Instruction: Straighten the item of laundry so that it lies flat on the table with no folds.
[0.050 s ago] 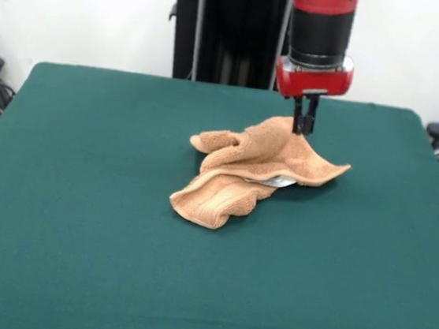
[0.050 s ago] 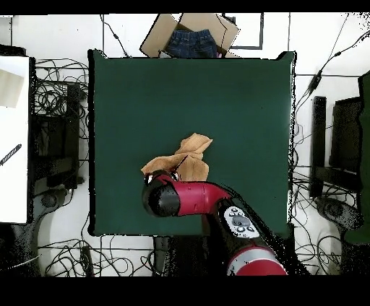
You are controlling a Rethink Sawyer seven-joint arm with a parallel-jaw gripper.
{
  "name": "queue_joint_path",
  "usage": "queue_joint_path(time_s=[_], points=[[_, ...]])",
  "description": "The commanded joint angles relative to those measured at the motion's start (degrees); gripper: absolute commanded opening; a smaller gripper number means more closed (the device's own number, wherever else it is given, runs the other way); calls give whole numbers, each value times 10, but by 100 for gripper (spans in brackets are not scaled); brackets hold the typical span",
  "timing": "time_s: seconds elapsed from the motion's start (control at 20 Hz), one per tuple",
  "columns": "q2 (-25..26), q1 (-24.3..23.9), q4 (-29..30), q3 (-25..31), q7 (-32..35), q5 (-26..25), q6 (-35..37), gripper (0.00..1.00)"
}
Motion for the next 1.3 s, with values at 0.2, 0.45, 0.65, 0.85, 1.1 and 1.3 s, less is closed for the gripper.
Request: queue_joint_path(time_s=[0.2, 0.45, 0.65, 0.85, 1.1, 1.3], points=[[-18, -15, 39, 45, 74, -29, -34, 100], [-15, -12, 43, 46, 78, -24, -31, 100], [-27, -4, 52, 45, 82, -14, -11, 100], [-34, 1, 43, 46, 60, -13, 31, 100], [-48, 15, 11, 60, 21, -3, 121, 100], [-65, 29, 8, 61, 22, 1, 156, 100]])
